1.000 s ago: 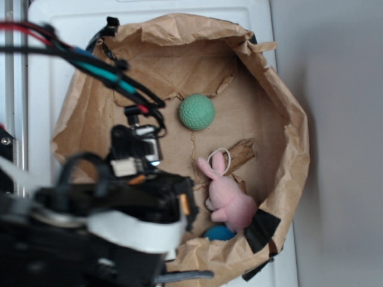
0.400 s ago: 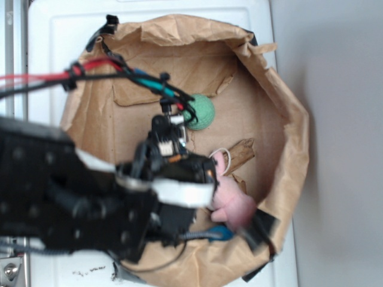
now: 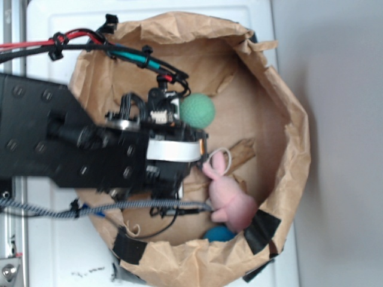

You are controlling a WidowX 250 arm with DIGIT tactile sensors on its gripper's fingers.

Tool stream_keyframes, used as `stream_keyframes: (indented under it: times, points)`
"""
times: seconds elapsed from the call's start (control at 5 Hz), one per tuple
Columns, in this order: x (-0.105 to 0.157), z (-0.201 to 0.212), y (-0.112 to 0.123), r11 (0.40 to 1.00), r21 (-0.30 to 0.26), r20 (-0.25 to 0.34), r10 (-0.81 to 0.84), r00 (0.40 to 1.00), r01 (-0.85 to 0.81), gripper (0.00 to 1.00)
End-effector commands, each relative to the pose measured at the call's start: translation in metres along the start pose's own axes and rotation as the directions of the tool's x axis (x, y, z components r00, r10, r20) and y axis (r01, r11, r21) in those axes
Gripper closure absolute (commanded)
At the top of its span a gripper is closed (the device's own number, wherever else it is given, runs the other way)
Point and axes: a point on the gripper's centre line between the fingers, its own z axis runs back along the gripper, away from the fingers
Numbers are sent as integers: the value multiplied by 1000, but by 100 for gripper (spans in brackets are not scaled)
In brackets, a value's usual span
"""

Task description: Grab the green ball.

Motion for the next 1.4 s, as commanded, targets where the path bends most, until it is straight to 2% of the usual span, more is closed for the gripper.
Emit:
stream_keyframes:
  times: [0.0, 0.2, 0.8, 1.0, 1.2]
  points:
    - [21, 19, 29, 996, -87, 11, 33, 999, -32, 0]
    - [29, 7, 33, 997, -63, 28, 37, 999, -35, 0]
    - [38, -17, 17, 1000, -6, 52, 6, 999, -6, 0]
    - [39, -27, 15, 1000, 26, 66, 3, 998, -4, 38]
    - [34, -28, 16, 999, 32, 74, -9, 997, 7, 100]
